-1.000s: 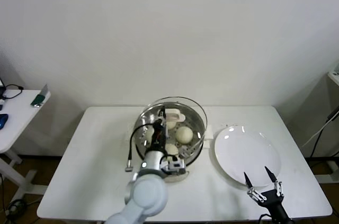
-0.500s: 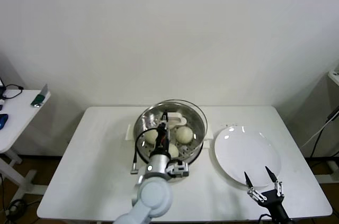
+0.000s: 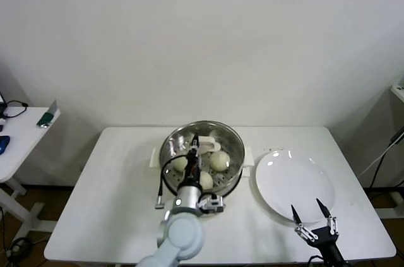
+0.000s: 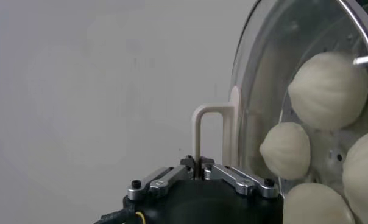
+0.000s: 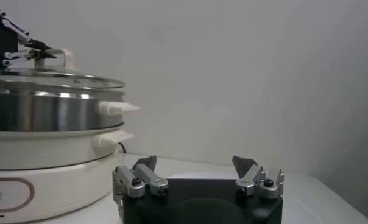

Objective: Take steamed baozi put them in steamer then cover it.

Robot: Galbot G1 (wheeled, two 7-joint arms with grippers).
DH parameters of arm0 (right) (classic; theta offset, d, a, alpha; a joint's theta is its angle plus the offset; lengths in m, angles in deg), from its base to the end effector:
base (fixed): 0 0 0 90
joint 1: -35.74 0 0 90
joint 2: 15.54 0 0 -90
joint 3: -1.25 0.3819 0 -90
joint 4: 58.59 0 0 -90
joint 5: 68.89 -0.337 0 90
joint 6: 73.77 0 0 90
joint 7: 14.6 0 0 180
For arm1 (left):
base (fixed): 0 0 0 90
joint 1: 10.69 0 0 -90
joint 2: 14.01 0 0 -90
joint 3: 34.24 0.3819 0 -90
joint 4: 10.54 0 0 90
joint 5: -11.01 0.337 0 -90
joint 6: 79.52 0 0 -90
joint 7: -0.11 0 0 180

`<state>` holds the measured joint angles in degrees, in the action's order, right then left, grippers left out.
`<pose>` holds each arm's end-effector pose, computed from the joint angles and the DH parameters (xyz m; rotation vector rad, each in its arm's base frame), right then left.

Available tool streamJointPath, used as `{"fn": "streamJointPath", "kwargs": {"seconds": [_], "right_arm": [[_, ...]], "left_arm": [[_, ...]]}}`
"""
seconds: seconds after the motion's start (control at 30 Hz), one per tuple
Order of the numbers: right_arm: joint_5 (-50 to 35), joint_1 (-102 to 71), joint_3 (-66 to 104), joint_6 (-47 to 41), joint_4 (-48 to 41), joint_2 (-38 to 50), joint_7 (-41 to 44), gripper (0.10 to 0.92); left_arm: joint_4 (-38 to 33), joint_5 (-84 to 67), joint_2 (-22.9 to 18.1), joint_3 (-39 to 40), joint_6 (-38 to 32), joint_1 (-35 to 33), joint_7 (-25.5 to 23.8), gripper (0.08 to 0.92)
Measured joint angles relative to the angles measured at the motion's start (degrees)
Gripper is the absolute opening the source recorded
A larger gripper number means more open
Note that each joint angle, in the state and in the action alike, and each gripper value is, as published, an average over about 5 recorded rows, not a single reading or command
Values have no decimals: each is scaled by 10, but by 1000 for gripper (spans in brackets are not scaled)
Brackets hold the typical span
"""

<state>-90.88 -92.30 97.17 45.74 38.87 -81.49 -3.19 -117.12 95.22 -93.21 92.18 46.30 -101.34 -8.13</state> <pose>0.0801 -0.1693 -0.4369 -0.2914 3.1213 -0.0951 0.2563 -0.1348 -0.3195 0.0323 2.2561 2.1235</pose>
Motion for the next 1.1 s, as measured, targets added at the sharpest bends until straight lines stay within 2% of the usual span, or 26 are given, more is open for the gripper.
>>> {"fn": "streamJointPath", "kwargs": {"seconds": [0.73,0.83,1.1], "right_arm": [[3,-4,-1,10,1,0,0,823],[3,-4,-1,10,2,0,0,823],[4,-4,-1,5,4,3,3,823]], "left_arm": [[11,24,-2,1,1,-1,-10,145],[7,25,1,3,0,-1,-13,193],[-13,19,14,8,2,-4,-28,422]]}}
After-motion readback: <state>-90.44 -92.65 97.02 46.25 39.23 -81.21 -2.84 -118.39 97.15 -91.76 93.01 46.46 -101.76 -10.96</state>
